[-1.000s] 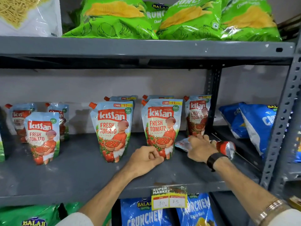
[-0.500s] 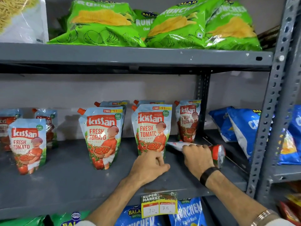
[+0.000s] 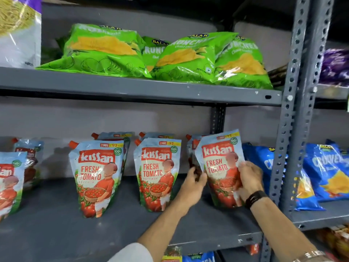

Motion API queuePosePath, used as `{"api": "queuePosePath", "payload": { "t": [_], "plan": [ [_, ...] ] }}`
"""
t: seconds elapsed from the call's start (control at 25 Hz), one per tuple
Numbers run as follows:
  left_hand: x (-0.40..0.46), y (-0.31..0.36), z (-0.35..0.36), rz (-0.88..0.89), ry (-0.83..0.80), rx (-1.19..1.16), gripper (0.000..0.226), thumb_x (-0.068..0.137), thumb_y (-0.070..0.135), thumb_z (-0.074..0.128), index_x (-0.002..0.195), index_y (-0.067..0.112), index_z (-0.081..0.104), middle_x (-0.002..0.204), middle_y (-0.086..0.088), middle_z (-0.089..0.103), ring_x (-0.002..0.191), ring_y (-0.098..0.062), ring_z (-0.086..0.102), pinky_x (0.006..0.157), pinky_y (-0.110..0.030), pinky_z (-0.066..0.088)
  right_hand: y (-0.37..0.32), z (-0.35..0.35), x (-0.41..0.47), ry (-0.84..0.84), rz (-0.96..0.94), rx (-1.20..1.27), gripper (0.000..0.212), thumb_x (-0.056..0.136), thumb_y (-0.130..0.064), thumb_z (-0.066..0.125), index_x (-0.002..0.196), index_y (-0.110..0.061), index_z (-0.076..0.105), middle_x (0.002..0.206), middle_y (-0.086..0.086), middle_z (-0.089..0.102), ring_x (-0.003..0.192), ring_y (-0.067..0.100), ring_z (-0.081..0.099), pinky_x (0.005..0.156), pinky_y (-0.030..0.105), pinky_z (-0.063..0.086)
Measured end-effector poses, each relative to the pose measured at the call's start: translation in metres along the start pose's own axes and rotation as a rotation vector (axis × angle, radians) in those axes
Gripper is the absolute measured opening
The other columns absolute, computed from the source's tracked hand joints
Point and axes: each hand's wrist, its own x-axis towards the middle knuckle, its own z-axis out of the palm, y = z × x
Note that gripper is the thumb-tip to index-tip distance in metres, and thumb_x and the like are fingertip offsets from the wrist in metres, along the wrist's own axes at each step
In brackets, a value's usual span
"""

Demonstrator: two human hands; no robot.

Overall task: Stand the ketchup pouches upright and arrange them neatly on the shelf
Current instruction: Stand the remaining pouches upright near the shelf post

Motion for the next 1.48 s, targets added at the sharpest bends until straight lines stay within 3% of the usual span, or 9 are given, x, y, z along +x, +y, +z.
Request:
{"api": "queuePosePath", "payload": {
  "t": [0.16, 0.32, 0.44, 0.56, 0.88, 1.04, 1.16, 1.32, 1.48],
  "plan": [
    [0.013, 0.025, 0.007, 0.056, -0.054, -0.200, 0.034, 0.103, 0.028, 0.052, 0.137, 0.024, 0.056, 0.131, 0.007, 0.065, 0.118, -0.012, 0.059, 0.095, -0.033, 0.045, 0.003, 0.002, -0.001, -0.173, 0.167, 0.284, 0.015, 0.098, -0.014, 0.057, 0.096, -0.006, 0.070, 0.090, 0.018, 0.080, 0.081, 0.035, 0.077, 0.073, 0.056, 0.062],
    [0.032, 0.025, 0.010, 0.105, 0.107, -0.153, 0.032, 0.103, 0.019, 0.052, 0.134, 0.019, 0.060, 0.132, -0.001, 0.068, 0.117, -0.017, 0.064, 0.104, -0.042, 0.051, 0.007, 0.010, 0.017, -0.178, 0.128, 0.219, 0.018, 0.089, -0.012, 0.051, 0.092, -0.009, 0.068, 0.102, 0.022, 0.078, 0.092, 0.040, 0.075, 0.082, 0.068, 0.056],
    [0.043, 0.015, 0.010, 0.122, 0.139, -0.102, 0.033, 0.103, 0.016, 0.051, 0.135, 0.017, 0.059, 0.129, -0.001, 0.068, 0.118, -0.018, 0.064, 0.102, -0.039, 0.052, 0.015, 0.015, 0.024, -0.169, 0.142, 0.146, 0.025, 0.095, -0.014, 0.045, 0.093, -0.009, 0.070, 0.102, 0.017, 0.078, 0.095, 0.035, 0.074, 0.083, 0.055, 0.061],
    [0.047, -0.011, 0.014, 0.113, 0.167, -0.029, 0.031, 0.103, 0.017, 0.050, 0.131, 0.019, 0.061, 0.130, -0.003, 0.069, 0.123, -0.021, 0.063, 0.104, -0.042, 0.052, 0.035, 0.015, 0.022, -0.164, 0.168, 0.116, 0.026, 0.101, -0.011, 0.043, 0.095, -0.007, 0.068, 0.098, 0.014, 0.076, 0.084, 0.025, 0.072, 0.068, 0.035, 0.058],
    [0.045, -0.034, 0.009, 0.017, -0.006, -0.083, 0.044, 0.097, 0.023, 0.065, 0.139, 0.023, 0.051, 0.129, 0.007, 0.066, 0.116, -0.009, 0.061, 0.099, -0.030, 0.050, 0.054, 0.002, 0.019, -0.298, 0.108, 0.034, 0.031, 0.103, -0.007, 0.038, 0.106, -0.012, 0.069, 0.104, 0.010, 0.077, 0.096, 0.022, 0.074, 0.078, 0.038, 0.060],
    [0.048, -0.054, 0.009, -0.043, -0.017, 0.105, 0.080, 0.069, 0.027, 0.090, 0.139, 0.027, 0.050, 0.134, 0.005, 0.067, 0.124, -0.015, 0.061, 0.112, -0.045, 0.046, 0.070, -0.012, 0.016, -0.351, 0.070, -0.139, 0.034, 0.101, -0.005, 0.037, 0.114, -0.018, 0.065, 0.112, 0.005, 0.073, 0.105, 0.019, 0.067, 0.089, 0.036, 0.055],
    [0.047, -0.045, 0.016, 0.018, 0.110, 0.325, 0.073, 0.071, 0.027, 0.088, 0.136, 0.028, 0.054, 0.133, 0.004, 0.068, 0.123, -0.018, 0.062, 0.110, -0.040, 0.047, 0.072, -0.014, 0.015, -0.305, 0.051, -0.235, 0.026, 0.104, -0.012, 0.042, 0.115, -0.014, 0.064, 0.109, 0.004, 0.071, 0.097, 0.011, 0.065, 0.076, 0.025, 0.051],
    [0.045, -0.042, 0.022, 0.046, 0.218, 0.432, 0.066, 0.072, 0.034, 0.087, 0.131, 0.025, 0.059, 0.127, 0.002, 0.072, 0.119, -0.021, 0.066, 0.099, -0.035, 0.049, 0.078, -0.013, 0.021, -0.265, 0.050, -0.249, 0.024, 0.103, -0.015, 0.044, 0.113, -0.013, 0.066, 0.109, 0.006, 0.073, 0.100, 0.017, 0.068, 0.087, 0.034, 0.054],
    [0.046, -0.044, 0.015, 0.022, 0.125, 0.344, 0.072, 0.070, 0.031, 0.089, 0.134, 0.027, 0.057, 0.131, 0.002, 0.070, 0.121, -0.020, 0.064, 0.107, -0.040, 0.049, 0.082, -0.016, 0.025, -0.275, 0.044, -0.264, 0.028, 0.102, -0.013, 0.044, 0.118, -0.014, 0.067, 0.113, 0.006, 0.073, 0.107, 0.019, 0.067, 0.100, 0.043, 0.053]
  ]
}}
